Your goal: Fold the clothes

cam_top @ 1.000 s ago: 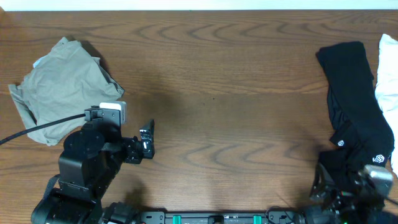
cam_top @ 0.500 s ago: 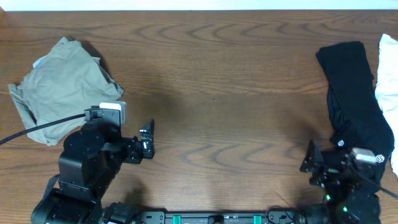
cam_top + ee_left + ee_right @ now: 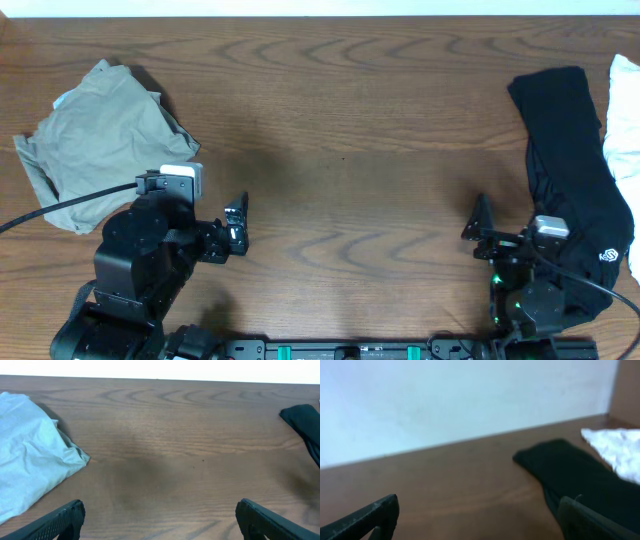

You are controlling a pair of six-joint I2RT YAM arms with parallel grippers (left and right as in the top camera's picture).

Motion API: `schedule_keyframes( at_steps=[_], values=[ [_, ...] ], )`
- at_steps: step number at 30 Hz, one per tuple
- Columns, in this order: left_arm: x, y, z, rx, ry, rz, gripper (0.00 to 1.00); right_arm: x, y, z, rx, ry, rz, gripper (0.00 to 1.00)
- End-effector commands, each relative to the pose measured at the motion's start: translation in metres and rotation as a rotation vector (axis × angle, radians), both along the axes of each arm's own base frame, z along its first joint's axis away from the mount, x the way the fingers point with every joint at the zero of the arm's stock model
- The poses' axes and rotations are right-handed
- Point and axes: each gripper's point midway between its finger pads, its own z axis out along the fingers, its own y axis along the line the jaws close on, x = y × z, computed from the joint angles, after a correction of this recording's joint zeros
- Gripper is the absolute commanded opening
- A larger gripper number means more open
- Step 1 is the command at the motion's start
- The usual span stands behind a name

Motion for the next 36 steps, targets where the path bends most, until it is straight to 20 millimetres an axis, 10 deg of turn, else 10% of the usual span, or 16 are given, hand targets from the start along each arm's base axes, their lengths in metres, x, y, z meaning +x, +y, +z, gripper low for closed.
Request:
schedule_keyframes(
  at_steps=[1,6,36],
  values=[
    [0.0,0.002,0.002,0.008,-0.007,0.005,0.98,0.001,0.006,-0.004,-0.084,0.011,0.046,0.99],
    [0.0,0.002,0.002,0.008,-0.007,0.005,0.98,0.001,0.029,-0.008,-0.2,0.024,0.186,0.99],
    [0.0,0.002,0.002,0.007,-0.007,0.005,0.98,0.001,0.023,-0.007,-0.197,0.023,0.159,0.99]
  ],
)
